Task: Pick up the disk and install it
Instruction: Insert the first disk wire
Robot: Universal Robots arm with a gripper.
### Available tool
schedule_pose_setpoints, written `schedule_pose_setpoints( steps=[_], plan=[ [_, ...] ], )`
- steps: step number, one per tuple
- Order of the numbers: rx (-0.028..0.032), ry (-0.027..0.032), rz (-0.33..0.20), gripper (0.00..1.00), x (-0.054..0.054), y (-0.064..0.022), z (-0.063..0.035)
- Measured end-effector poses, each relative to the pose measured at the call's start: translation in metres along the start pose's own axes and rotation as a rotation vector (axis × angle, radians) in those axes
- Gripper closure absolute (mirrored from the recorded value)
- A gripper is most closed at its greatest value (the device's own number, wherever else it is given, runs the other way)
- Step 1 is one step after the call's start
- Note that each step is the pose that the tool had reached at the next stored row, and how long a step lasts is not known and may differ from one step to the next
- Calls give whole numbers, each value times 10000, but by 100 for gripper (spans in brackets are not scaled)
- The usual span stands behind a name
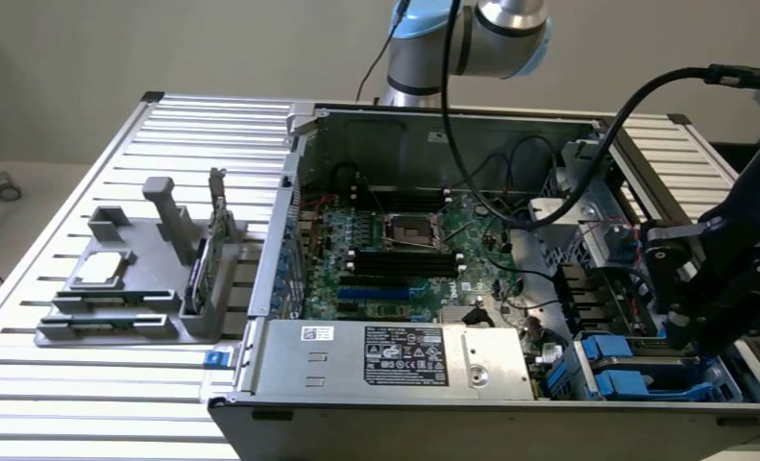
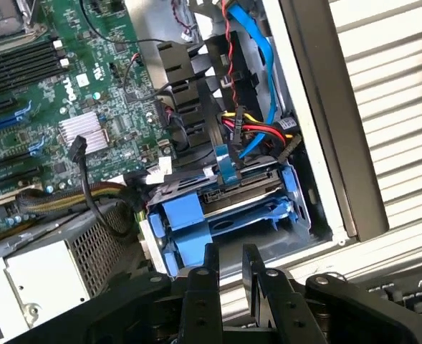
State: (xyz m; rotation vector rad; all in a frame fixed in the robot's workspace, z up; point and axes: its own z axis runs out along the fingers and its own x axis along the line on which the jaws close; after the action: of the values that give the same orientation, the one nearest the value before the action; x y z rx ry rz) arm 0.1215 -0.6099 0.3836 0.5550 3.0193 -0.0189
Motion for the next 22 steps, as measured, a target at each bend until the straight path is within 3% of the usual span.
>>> schedule_pose_setpoints(
  steps=[16, 19, 22],
  plan=[
    [153, 11, 2518, 72, 1, 0, 10],
    [158, 25, 2965, 72, 1, 0, 16],
    [123, 59, 3359, 72, 2, 0, 29]
  ],
)
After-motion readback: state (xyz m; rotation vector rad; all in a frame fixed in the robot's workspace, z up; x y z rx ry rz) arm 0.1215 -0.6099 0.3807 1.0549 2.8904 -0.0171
